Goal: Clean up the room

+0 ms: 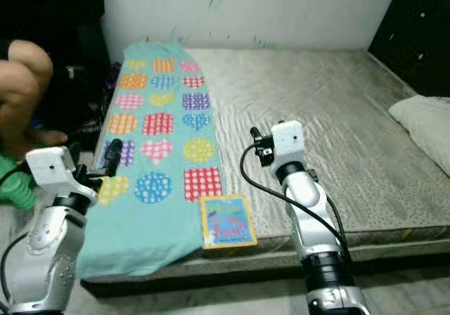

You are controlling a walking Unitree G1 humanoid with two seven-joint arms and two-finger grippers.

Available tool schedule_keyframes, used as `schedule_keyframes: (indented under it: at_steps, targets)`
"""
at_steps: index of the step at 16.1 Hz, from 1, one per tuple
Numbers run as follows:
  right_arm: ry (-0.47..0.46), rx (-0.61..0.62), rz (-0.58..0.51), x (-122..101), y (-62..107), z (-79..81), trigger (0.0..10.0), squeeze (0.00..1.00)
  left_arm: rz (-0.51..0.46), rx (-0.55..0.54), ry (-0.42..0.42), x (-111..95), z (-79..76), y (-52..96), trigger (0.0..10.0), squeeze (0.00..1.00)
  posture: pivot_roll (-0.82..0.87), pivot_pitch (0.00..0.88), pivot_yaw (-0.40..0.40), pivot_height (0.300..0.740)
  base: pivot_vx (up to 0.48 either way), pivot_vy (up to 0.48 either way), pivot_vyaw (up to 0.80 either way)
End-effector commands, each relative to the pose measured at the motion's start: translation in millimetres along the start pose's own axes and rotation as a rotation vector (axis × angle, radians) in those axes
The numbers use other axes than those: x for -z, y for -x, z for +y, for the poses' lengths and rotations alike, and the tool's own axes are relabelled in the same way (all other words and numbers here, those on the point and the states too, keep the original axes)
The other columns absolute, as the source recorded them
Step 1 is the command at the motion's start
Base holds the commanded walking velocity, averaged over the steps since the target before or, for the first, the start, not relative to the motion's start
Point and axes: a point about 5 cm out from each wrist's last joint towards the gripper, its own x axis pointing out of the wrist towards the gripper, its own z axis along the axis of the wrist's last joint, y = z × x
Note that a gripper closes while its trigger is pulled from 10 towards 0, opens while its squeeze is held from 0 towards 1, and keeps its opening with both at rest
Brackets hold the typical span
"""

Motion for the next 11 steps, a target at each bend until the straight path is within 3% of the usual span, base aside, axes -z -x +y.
schedule_keyframes:
  at_steps: [1, 11]
  targets:
    - [0.016, 0.015, -0.002, -0.2, 1.0, -6.3, 10.0, 0.00, -0.004, 0.007, 0.000, -0.2, -2.4, -0.8, 10.0, 0.00, -0.04, 0.000, -0.033, 0.740, 0.000, -0.356, 0.00]
    - [0.030, 0.017, 0.006, 3.3, 3.1, -7.9, 10.0, 0.00, -0.050, 0.075, 0.050, -4.3, -9.4, 0.1, 10.0, 0.00, -0.05, 0.000, -0.036, 0.740, 0.029, 0.000, 0.00]
